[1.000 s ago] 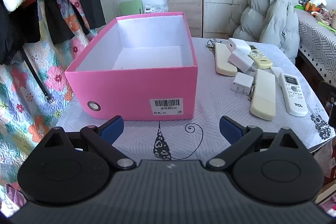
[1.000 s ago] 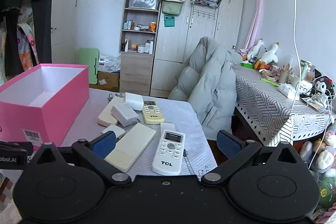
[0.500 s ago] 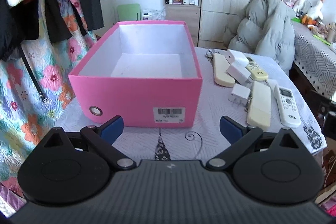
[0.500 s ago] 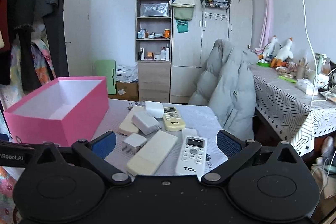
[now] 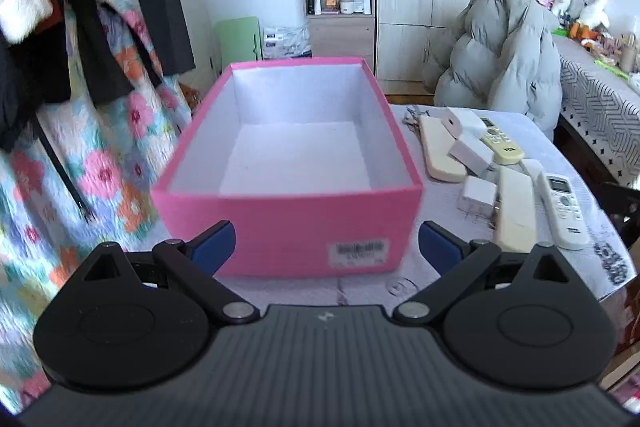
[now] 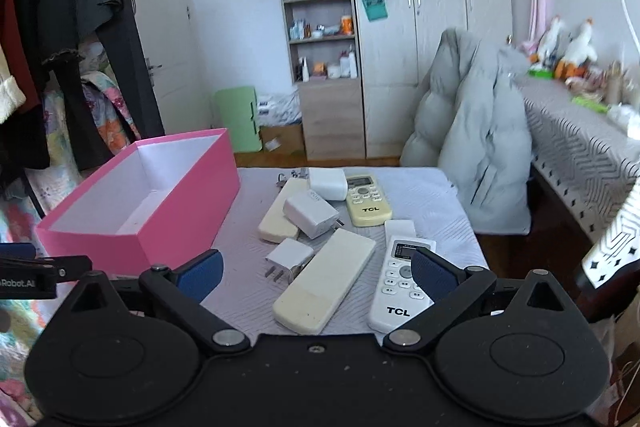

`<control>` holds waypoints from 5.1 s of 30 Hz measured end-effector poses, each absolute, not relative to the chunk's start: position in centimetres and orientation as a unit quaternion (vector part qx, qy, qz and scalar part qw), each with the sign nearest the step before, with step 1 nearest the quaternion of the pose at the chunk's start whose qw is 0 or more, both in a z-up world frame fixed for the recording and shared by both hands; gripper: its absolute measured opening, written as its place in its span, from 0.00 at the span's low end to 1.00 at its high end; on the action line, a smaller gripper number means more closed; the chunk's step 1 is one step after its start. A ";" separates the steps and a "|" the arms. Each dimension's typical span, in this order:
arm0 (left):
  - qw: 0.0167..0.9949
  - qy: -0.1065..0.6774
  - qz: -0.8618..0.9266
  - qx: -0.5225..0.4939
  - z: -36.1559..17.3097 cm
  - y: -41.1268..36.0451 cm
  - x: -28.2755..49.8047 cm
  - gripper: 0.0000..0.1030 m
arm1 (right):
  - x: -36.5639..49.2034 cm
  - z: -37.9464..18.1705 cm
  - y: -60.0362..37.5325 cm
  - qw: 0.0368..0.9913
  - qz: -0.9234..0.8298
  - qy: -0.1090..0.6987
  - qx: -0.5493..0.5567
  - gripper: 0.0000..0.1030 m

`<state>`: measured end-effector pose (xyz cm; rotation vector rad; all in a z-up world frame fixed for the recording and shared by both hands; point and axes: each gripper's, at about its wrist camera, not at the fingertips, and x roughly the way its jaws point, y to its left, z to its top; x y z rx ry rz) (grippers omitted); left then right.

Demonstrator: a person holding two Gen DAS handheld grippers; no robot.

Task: Organize rigid objects
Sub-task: 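Grasp the pink box wall with the left gripper while the right gripper grasps a cream remote, then carry the cream remote into the pink box with the right gripper and release, then grasp the yellow TCL remote on the table with the right gripper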

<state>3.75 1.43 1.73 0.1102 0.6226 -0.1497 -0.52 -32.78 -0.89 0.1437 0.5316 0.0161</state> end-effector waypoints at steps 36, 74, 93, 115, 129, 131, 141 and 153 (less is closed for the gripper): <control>0.922 0.376 -0.041 0.085 -0.2 12.1 22.4 0.53 | 16.5 -8.6 -32.1 0.877 -0.056 0.467 0.101 0.76; 0.926 0.365 -0.059 0.073 -1.6 11.8 24.1 0.04 | 18.6 -6.3 -35.7 0.883 -0.082 0.427 0.177 0.57; 0.933 0.346 -0.074 0.070 -1.5 12.0 23.8 0.04 | 14.4 4.6 -29.5 0.967 0.020 0.247 0.062 0.56; 0.936 0.341 -0.079 0.042 -1.5 12.7 23.9 0.05 | 27.5 -0.7 -12.7 0.912 0.192 0.347 0.105 0.56; 0.936 0.340 -0.086 0.027 -1.7 13.2 23.9 0.05 | 24.5 -3.2 -11.0 0.852 0.235 0.468 0.008 0.56; 0.936 0.339 -0.086 0.027 -1.7 13.2 23.9 0.05 | 24.4 -3.1 -10.6 0.841 0.256 0.477 -0.010 0.56; 0.936 0.341 -0.085 0.023 -1.8 13.1 23.9 0.05 | 23.6 -3.5 -11.6 0.806 0.316 0.496 0.066 0.57; 0.936 0.340 -0.079 0.047 -1.7 12.3 23.8 0.05 | 19.1 2.5 -25.9 0.889 0.207 0.391 0.115 0.57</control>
